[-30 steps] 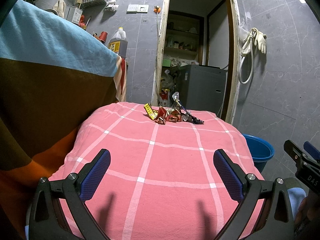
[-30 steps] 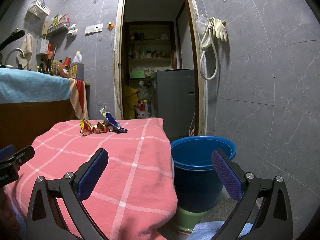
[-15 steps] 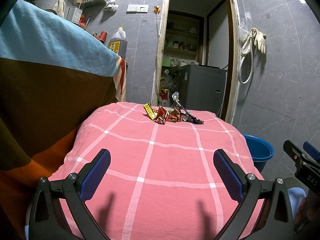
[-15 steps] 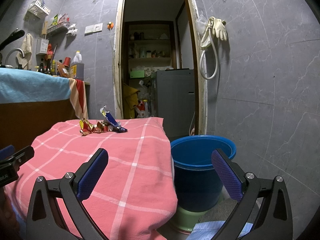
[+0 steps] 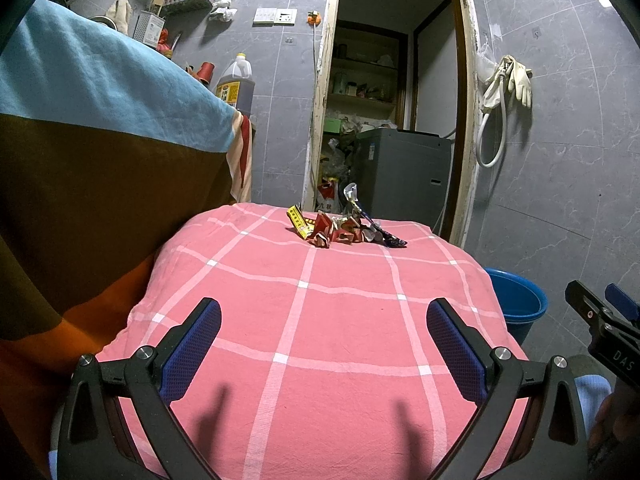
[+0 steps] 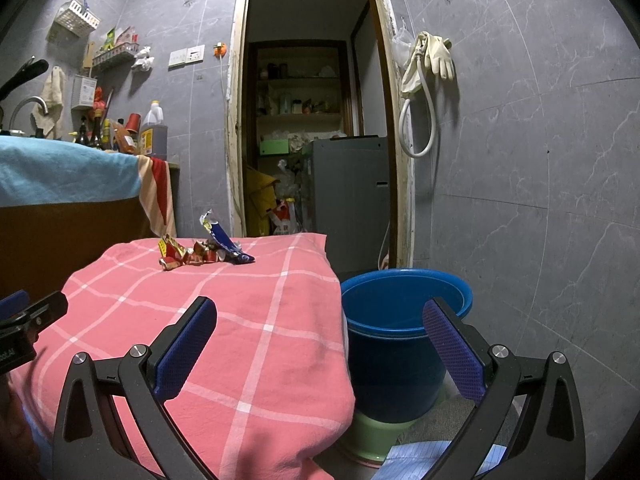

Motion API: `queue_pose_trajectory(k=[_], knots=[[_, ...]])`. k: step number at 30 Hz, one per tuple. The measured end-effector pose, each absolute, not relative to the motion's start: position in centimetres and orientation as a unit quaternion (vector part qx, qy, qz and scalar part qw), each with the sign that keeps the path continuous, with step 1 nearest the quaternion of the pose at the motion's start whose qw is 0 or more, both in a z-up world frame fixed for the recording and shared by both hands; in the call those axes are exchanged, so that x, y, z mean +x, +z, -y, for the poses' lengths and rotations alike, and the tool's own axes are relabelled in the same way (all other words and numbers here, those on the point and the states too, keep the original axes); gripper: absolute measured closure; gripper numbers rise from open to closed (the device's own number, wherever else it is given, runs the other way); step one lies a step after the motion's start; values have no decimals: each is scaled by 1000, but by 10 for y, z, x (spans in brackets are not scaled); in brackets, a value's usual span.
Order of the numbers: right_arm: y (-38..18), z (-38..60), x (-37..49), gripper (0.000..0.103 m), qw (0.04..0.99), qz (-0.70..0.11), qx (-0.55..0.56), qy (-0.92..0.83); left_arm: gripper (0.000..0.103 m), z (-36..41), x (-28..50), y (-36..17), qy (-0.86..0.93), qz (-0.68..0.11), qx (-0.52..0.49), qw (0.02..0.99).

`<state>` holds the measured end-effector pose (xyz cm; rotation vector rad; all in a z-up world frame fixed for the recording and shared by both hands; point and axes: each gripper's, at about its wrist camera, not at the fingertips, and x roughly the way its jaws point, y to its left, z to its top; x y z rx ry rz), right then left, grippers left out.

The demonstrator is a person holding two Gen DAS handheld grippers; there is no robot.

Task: Collect trash

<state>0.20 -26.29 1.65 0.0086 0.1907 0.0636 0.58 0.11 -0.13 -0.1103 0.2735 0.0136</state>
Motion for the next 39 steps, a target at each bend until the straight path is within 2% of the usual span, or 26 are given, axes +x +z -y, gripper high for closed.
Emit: queue_pose_trajectory(k=[39], knots=[[17, 266, 6, 0, 994, -99, 11, 40, 2, 1, 4, -1, 16, -139, -56, 989]])
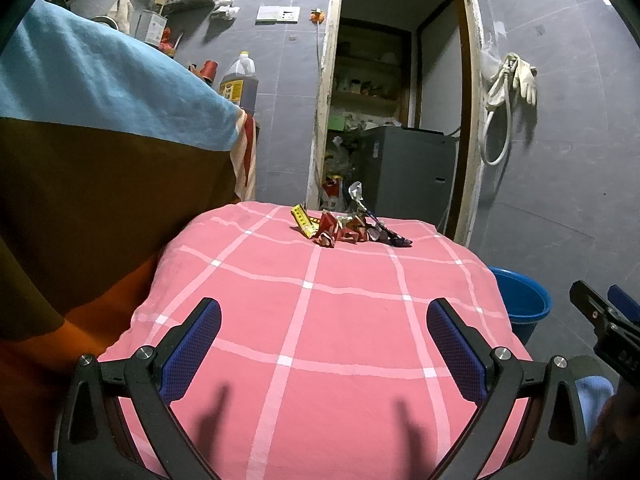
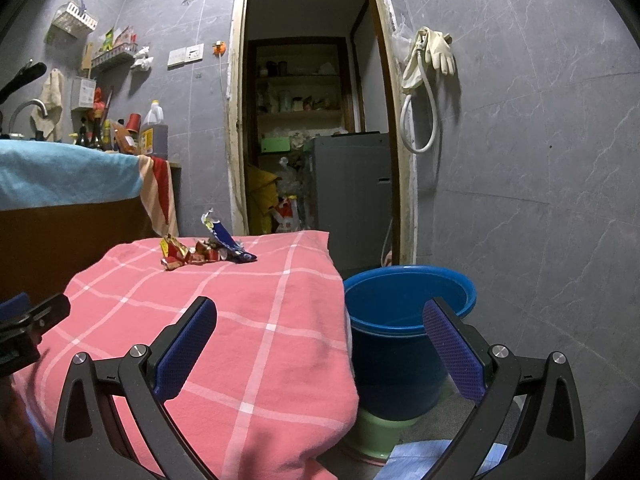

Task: Collect trash
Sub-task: 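Grasp the blue wrapper with the right tool while the left tool grasps a red wrapper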

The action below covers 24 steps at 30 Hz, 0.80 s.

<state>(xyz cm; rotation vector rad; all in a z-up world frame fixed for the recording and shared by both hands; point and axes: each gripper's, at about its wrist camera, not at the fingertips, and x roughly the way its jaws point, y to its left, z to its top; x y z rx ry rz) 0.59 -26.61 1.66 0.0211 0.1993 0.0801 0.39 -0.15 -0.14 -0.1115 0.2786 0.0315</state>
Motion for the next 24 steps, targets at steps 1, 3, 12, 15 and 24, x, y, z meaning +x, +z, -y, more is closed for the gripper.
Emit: queue_pose_trajectory(k=[1, 3, 12, 15, 24], knots=[[17, 266, 7, 0, 994, -99, 11, 41, 2, 2, 6, -1, 17, -138, -56, 989], [19, 266, 8, 0, 994, -94, 10, 47, 2, 2, 8, 0, 19, -135, -59, 989], [39, 255, 18, 0, 996, -57, 6, 70, 2, -4, 23, 16, 37, -119, -64, 990], [46, 252, 26, 0, 996, -42, 7, 80, 2, -7, 32, 23, 45, -113, -58, 991], [71, 244, 72, 0, 994, 0, 16, 111, 2, -25, 69, 43, 64, -89, -59, 992]])
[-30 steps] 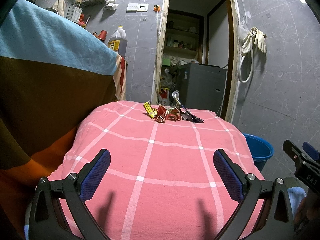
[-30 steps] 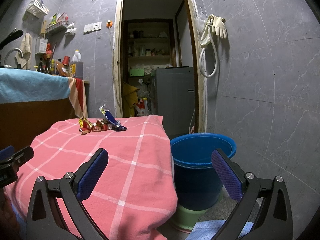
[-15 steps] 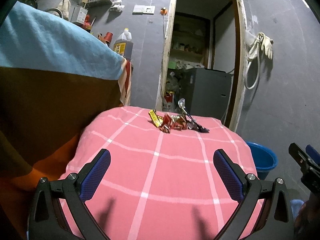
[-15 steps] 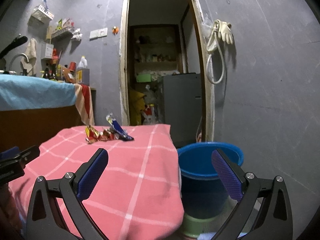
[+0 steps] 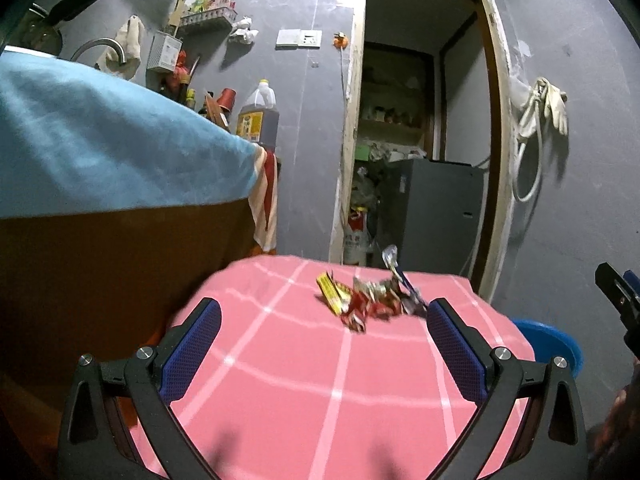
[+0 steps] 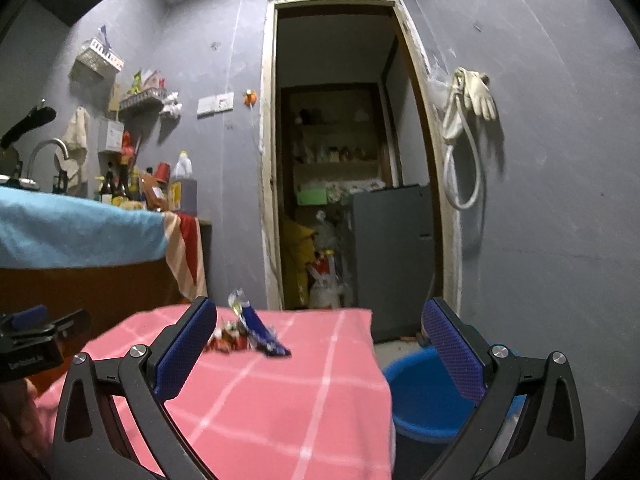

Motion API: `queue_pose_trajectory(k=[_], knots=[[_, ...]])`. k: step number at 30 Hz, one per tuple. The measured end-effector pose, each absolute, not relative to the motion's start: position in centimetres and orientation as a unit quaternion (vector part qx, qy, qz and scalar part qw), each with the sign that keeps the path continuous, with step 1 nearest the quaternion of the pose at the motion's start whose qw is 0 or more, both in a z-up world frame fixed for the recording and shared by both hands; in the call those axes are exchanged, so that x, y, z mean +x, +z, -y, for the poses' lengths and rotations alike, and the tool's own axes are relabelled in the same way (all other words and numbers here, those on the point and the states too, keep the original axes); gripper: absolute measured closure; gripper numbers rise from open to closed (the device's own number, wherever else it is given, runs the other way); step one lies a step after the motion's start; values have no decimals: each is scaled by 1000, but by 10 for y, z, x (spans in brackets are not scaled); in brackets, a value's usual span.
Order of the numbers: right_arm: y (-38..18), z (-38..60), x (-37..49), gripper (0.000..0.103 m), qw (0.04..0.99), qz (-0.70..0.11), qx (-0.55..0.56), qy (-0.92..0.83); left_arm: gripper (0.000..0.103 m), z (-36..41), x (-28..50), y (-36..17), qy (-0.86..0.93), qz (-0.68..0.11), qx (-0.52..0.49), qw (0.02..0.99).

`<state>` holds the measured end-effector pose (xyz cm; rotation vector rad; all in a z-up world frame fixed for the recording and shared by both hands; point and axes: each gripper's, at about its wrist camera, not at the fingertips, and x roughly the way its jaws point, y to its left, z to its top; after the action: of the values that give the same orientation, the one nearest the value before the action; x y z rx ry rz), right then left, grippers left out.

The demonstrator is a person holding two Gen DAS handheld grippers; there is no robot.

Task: Collect trash
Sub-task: 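Grasp the blue wrapper with the right tool while the left tool grasps a red wrapper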

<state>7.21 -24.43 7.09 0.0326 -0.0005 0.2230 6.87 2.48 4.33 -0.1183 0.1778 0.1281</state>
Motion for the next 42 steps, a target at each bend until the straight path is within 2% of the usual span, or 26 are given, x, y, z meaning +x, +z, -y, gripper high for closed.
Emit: queue_pose_trajectory(k=[16, 22, 31, 33, 36, 38, 42], knots=[[91, 216, 185, 0, 986, 5, -1, 166, 2, -44, 149, 51, 65, -98, -51, 992], [80, 203, 224, 0, 977, -53, -23, 204, 2, -51, 174, 47, 50, -131, -61, 988], [58, 188, 272, 0, 951, -183, -34, 248, 3, -57, 209, 30, 5, -224, -93, 970], [54, 187, 279, 3, 944, -209, -35, 252, 3, -55, 213, 26, -4, -239, -94, 967], [46, 185, 292, 9, 930, -253, -30, 264, 8, -53, 222, 20, -19, -264, -97, 960], [40, 183, 298, 17, 922, -276, -28, 272, 15, -53, 228, 18, -28, -279, -99, 955], [30, 177, 308, 21, 907, -315, -39, 277, 26, -51, 238, 13, -45, -306, -105, 945]])
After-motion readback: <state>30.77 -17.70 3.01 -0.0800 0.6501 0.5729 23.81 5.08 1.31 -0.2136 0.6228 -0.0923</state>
